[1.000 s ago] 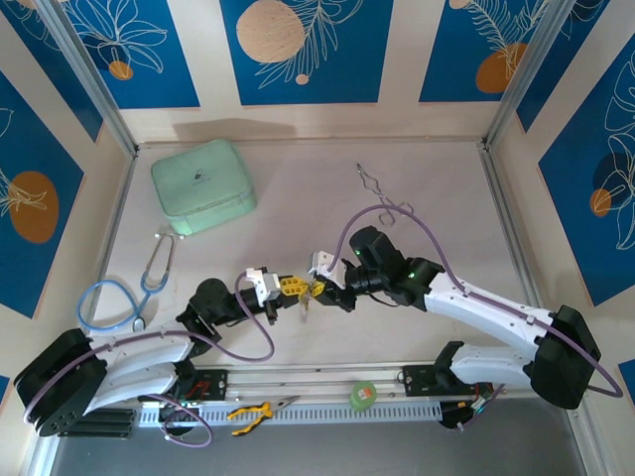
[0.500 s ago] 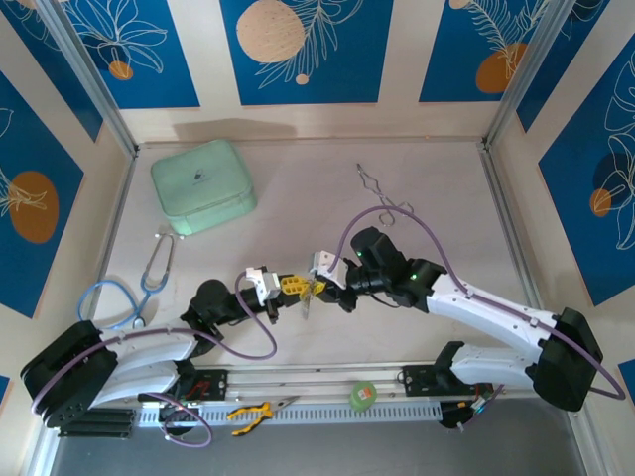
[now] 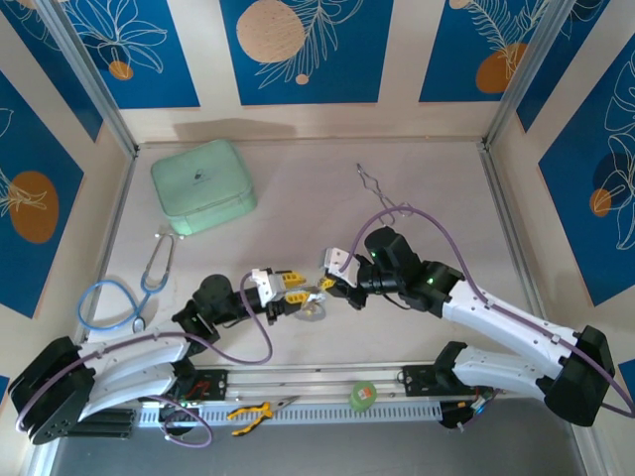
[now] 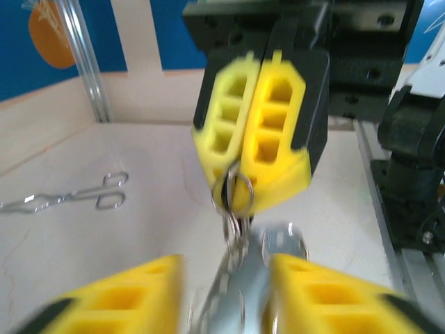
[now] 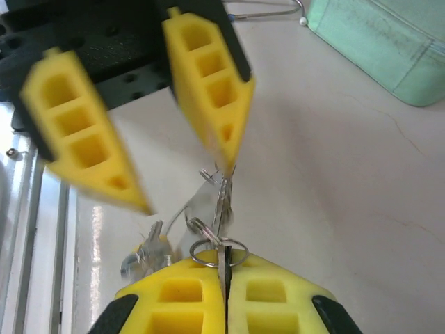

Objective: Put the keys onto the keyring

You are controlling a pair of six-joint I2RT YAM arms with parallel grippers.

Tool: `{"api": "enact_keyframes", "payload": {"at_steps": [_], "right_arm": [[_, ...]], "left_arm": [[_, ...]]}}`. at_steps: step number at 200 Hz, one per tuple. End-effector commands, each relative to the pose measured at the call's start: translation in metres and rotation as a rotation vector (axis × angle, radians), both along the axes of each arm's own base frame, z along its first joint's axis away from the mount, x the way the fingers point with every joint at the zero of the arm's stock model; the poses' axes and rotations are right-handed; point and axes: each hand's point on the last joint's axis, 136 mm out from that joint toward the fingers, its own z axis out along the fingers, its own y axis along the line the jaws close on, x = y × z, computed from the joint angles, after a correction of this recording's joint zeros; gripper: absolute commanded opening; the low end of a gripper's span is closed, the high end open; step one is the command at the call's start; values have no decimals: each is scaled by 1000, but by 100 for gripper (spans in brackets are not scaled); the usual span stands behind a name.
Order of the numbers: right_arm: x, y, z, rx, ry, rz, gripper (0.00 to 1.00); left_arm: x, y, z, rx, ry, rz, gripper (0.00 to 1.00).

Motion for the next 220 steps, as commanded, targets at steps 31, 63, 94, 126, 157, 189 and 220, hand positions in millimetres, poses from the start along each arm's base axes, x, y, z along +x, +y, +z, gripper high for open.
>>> {"api": "enact_keyframes", "payload": {"at_steps": [31,63,94,126,157,189,220], "right_arm": [[17,36,25,46,-86,21,0],[28,90,32,123,-59,28,0],[36,126,22,149,7,5,0],[63,101,-39,-26,80,-138,0],[80,34,-91,-391,-35,-249,0],[80,-28,-110,-632,-96,-293,9],[83,-76,-119,-795,-147,-363,31]], "left_arm": [[33,60,30,-19,-35,386,98],[64,172,69,-219,48,987,100],[56,209,83,-269,40,1121,100],[65,204,70,-188,50,1151,100],[81,192,55,-87,57,1184,100],[96,180,38,28,72,1210,100],[110,177,19,93,99,1243,100]]}}
